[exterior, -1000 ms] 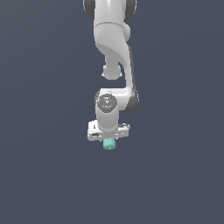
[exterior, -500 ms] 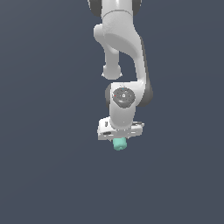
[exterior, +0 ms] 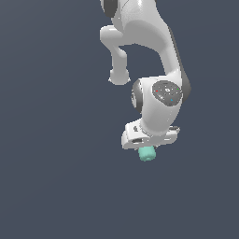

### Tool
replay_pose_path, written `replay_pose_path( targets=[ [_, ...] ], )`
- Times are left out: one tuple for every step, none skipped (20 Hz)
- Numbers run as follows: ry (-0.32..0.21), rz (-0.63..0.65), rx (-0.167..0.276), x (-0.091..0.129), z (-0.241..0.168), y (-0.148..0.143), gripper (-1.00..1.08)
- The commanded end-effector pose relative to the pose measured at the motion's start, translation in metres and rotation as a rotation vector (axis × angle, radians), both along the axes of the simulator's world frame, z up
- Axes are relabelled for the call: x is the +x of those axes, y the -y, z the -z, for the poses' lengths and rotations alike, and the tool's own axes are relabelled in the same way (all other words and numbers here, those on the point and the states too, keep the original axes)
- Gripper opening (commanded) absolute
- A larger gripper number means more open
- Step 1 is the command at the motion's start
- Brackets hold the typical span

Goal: Pick up the object and move it to a goal position.

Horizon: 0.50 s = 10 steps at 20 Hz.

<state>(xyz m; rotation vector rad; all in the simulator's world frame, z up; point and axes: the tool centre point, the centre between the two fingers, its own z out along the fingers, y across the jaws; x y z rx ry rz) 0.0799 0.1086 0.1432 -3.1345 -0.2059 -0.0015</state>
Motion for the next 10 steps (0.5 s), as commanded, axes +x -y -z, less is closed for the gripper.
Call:
replay_pose_path(
  targets=[
    [-0.001,0.002,-0.001,0.004,-0.009,-0.011,-1.00],
    [-0.001,0.002,-0.001,0.006,-0.012,-0.014,-1.00],
    [-0.001,0.002,-0.001,0.007,-0.014,-0.017,-1.00],
    [-0.001,0.001,0.000,0.008,-0.016,-0.019,-1.00],
    [-0.001,0.001,0.000,0.009,-0.017,-0.021,-1.00],
    [-0.001,0.001,0.000,0.009,-0.018,-0.022,-1.00],
    [-0.001,0.001,0.000,0.010,-0.019,-0.023,-1.00],
    [-0.001,0.001,0.000,0.010,-0.019,-0.024,-1.00],
    [-0.001,0.001,0.000,0.010,-0.020,-0.024,-1.00],
    [-0.001,0.001,0.000,0.011,-0.020,-0.024,-1.00]
  ],
)
